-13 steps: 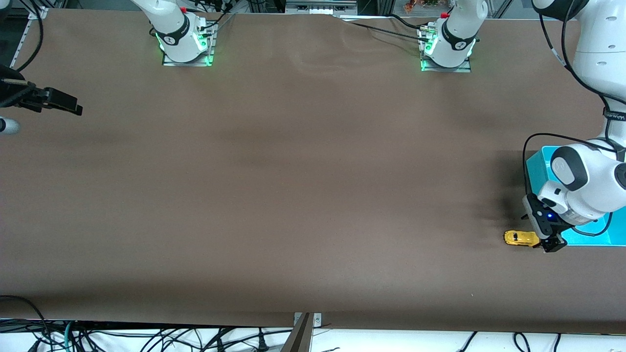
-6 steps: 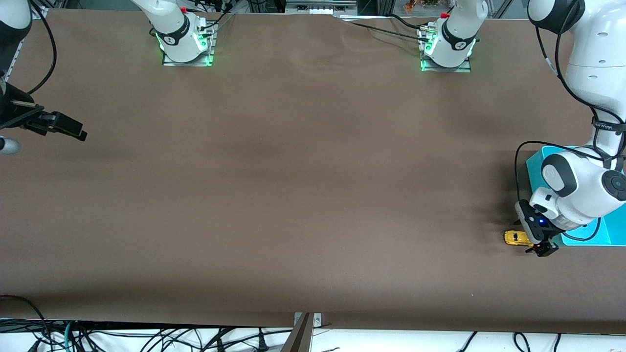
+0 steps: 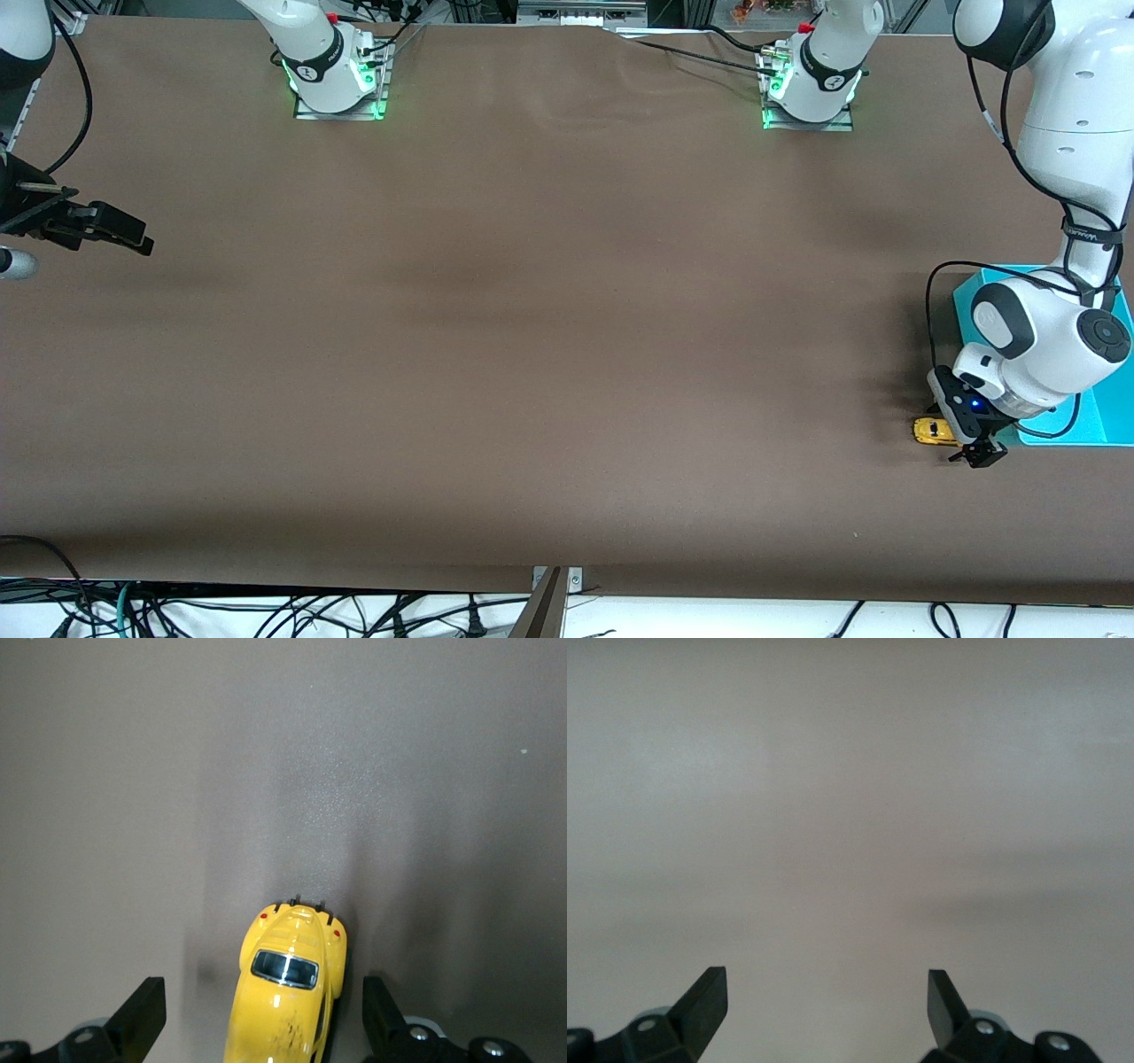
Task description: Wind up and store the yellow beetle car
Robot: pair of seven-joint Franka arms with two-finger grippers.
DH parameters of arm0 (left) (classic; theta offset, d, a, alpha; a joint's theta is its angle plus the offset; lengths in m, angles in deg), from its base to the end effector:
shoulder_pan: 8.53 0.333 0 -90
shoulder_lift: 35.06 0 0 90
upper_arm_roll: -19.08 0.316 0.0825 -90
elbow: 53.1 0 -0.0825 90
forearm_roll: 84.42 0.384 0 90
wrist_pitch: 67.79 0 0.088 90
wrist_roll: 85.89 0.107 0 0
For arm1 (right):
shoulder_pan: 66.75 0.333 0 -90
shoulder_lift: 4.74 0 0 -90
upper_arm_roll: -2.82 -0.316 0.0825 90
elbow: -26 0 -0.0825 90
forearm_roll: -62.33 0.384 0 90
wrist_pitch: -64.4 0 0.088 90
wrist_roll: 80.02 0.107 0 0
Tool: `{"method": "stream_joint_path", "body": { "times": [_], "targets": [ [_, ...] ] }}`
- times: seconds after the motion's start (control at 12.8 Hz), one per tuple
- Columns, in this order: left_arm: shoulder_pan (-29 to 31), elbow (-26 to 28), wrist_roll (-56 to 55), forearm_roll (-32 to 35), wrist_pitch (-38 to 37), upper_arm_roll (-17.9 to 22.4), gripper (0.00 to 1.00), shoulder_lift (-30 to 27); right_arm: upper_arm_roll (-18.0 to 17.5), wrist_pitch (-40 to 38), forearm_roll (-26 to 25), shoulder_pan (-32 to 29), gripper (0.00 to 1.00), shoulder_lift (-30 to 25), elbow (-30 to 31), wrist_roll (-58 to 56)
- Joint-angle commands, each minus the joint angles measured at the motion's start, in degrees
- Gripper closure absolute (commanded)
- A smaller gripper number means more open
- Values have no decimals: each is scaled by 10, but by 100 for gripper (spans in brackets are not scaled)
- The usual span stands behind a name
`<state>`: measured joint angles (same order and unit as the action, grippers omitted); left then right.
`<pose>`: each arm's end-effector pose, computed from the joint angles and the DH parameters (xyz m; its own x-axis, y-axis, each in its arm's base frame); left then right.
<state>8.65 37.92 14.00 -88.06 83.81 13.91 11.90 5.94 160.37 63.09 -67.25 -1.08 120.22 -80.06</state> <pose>0.6984 0.1607 0.1767 0.1168 -0.9909 0.0668 -0.9602 -0.1299 -0.2472 0.5775 -0.0344 0.5623 0.9974 -0.0638 -0.0332 -0.0641 -0.9979 -0.0097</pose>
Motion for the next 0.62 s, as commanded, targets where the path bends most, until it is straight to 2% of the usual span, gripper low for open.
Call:
{"method": "stream_joint_path", "body": {
  "times": [0.0, 0.08, 0.16, 0.23, 0.39, 0.55],
  "targets": [
    [-4, -5, 11, -19, 5, 2, 49, 3, 1, -7, 6, 1, 0, -9, 7, -18],
    [-4, -5, 10, -20, 5, 2, 71, 2, 1, -7, 6, 1, 0, -11, 9, -19],
    [-4, -5, 10, -20, 5, 2, 88, 2, 1, -7, 5, 1, 0, -9, 7, -22],
    [-4, -5, 7, -20, 3, 2, 98, -1, 0, -10, 3, 1, 0, -12, 8, -22],
    [-4, -4, -14, -20, -9, 2, 100, -12, 0, -17, -1, 1, 0, -12, 7, -22],
    [-8, -5, -37, -20, -61, -4, 100, -38, 1, -30, 2, 1, 0, -12, 6, -22]
  ]
}}
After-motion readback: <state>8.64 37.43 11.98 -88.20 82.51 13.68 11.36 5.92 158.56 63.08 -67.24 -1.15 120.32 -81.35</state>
